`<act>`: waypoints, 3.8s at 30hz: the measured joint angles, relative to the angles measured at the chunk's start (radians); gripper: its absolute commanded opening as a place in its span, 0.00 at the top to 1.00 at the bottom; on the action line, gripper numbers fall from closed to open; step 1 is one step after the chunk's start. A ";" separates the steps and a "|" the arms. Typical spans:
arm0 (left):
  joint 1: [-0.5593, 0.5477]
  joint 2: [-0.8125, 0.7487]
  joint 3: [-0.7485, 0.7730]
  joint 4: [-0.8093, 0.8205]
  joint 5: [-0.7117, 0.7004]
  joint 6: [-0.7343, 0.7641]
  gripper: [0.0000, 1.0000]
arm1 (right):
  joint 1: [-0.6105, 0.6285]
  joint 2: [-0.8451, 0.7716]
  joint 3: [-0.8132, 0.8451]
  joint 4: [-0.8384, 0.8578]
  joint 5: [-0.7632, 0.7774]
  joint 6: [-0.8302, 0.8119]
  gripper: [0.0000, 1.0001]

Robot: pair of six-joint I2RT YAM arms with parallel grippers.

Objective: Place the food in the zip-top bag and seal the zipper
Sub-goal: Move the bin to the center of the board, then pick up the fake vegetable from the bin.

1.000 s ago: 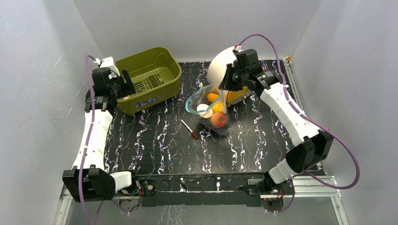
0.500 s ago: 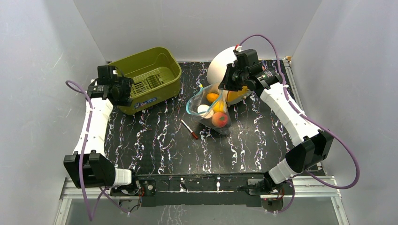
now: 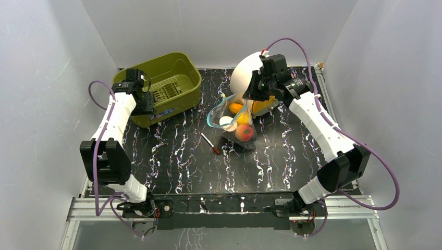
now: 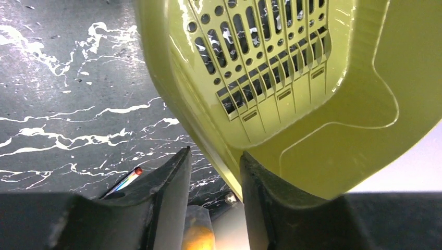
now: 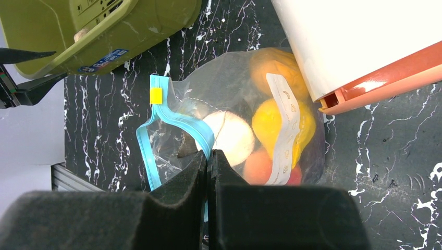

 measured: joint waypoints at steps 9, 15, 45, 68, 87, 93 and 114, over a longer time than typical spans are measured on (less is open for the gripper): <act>0.000 0.006 -0.013 0.001 -0.025 -0.015 0.88 | 0.000 0.000 0.000 0.000 0.001 0.000 1.00; 0.001 0.023 0.014 -0.025 -0.043 0.018 0.92 | 0.000 0.000 0.000 0.000 0.002 0.000 1.00; 0.225 0.067 0.019 0.364 -0.058 1.041 1.00 | 0.000 0.000 0.000 0.000 0.020 -0.012 1.00; 0.278 0.278 0.230 0.522 0.050 1.599 0.53 | -0.013 -0.002 0.006 -0.003 0.046 -0.053 1.00; 0.106 0.345 0.452 0.520 -0.023 1.655 0.33 | -0.014 -0.001 0.032 -0.009 0.044 -0.053 1.00; 0.066 0.485 0.489 0.475 -0.024 1.632 0.33 | -0.014 0.000 0.032 -0.011 0.046 -0.055 1.00; 0.074 0.740 0.603 0.452 -0.052 1.633 0.34 | -0.020 0.002 0.047 -0.031 0.051 -0.061 1.00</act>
